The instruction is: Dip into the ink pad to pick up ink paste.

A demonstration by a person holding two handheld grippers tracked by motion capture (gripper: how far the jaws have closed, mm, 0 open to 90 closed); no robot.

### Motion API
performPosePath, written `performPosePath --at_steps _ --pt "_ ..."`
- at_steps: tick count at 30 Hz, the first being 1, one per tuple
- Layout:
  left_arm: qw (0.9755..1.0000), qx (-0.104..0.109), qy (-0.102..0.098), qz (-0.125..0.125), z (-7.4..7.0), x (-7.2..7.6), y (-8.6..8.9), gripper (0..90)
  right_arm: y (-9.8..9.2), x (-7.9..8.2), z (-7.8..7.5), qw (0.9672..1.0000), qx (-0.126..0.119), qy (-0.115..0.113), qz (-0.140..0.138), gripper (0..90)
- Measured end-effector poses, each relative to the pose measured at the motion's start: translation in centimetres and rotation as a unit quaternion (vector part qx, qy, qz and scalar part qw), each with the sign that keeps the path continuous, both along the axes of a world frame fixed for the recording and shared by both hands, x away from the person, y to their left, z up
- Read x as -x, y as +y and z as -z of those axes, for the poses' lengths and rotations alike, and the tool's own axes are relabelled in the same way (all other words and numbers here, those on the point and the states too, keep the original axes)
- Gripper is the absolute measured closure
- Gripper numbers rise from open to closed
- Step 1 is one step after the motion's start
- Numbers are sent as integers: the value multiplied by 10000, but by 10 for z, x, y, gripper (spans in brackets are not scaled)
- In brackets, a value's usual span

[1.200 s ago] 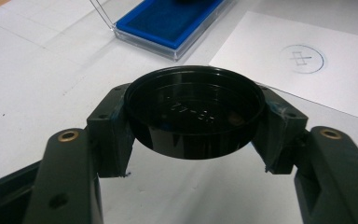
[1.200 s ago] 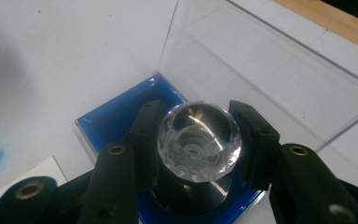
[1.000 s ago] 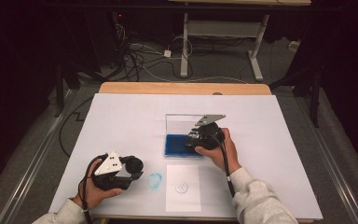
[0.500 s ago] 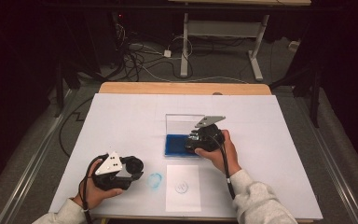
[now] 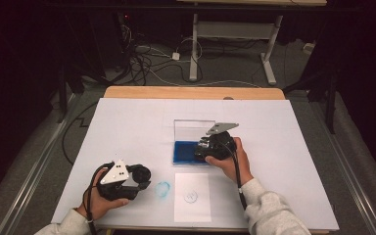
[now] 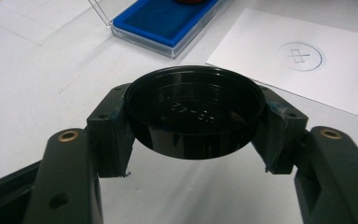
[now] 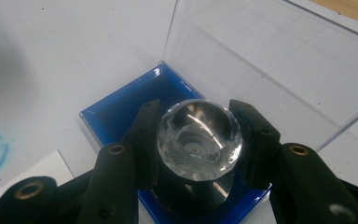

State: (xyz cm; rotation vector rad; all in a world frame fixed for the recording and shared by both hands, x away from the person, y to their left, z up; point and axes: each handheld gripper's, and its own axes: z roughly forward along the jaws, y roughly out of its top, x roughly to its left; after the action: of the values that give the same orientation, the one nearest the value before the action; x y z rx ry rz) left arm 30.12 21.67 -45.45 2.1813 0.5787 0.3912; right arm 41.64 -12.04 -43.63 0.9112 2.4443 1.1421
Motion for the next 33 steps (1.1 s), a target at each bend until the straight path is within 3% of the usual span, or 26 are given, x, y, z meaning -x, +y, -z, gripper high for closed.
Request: performPosePath --at_steps 5,9,17,24,33 --pt "10000 0 15 -4 1 0 0 367 -1 0 1 10000 -70 28 32 569" --pt "10000 0 21 -1 1 0 0 367 5 5 1 9998 122 -159 68 569" --pt "10000 -7 19 17 1 0 -1 367 0 3 2 9999 7 -128 51 569" --pt "10000 0 18 9 0 1 0 367 5 9 4 9994 99 -328 98 568" --pt "10000 -7 -6 4 0 1 -1 367 3 10 6 9995 -6 -296 141 567"
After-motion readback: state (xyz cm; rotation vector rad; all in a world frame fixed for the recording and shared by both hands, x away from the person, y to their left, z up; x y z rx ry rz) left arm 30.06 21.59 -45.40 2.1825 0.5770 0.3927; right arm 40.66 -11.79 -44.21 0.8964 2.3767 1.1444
